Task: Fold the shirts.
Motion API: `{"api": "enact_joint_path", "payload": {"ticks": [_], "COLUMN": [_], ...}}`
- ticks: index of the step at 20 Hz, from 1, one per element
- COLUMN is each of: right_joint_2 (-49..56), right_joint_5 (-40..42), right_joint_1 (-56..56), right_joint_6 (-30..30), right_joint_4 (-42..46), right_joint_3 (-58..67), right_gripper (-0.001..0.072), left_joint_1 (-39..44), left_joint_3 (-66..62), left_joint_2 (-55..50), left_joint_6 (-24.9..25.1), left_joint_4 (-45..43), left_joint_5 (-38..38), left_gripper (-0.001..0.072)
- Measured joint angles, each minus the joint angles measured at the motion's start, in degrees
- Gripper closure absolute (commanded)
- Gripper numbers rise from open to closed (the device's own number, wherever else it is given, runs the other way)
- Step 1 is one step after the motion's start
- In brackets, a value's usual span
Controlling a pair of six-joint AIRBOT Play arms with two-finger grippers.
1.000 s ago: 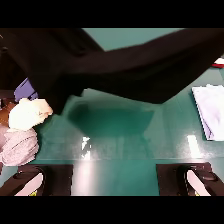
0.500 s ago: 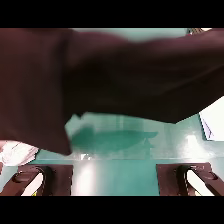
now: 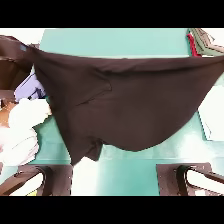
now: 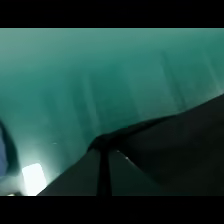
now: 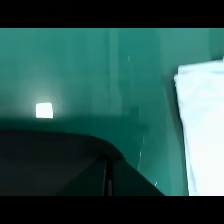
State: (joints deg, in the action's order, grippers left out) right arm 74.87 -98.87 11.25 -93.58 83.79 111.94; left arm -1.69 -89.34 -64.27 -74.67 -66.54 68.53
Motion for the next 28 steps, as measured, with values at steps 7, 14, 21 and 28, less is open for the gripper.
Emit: {"api": "enact_joint_path", "payload": {"ticks": [7, 14, 21, 28], "right_joint_2": [16.98, 25.99, 28.35, 28.57], "right_joint_5": [13.94, 30.42, 29.24, 22.86], "right_joint_1": [-2.29, -6.27, -7.08, -7.65], "right_joint_6": [0.22, -1.42, -1.42, -0.94], "right_joint_4": [0.02, 0.39, 1.31, 1.60], "right_joint_3": [-0.22, -0.22, -2.51, -8.59], "right_gripper": [0.0694, 0.0694, 0.0694, 0.0688], "left_joint_1": [0.04, 0.02, -1.97, -4.33], "left_joint_3": [2.71, 0.02, -1.49, 0.13], "left_joint_2": [-17.94, -27.39, -29.68, -30.60], "left_joint_6": [6.27, 14.29, 18.71, 20.57], "left_joint_4": [5.77, 10.54, 5.88, 1.36], "left_joint_5": [-19.96, -34.82, -26.62, -8.83], "left_gripper": [0.0684, 0.0683, 0.0683, 0.0683]}}
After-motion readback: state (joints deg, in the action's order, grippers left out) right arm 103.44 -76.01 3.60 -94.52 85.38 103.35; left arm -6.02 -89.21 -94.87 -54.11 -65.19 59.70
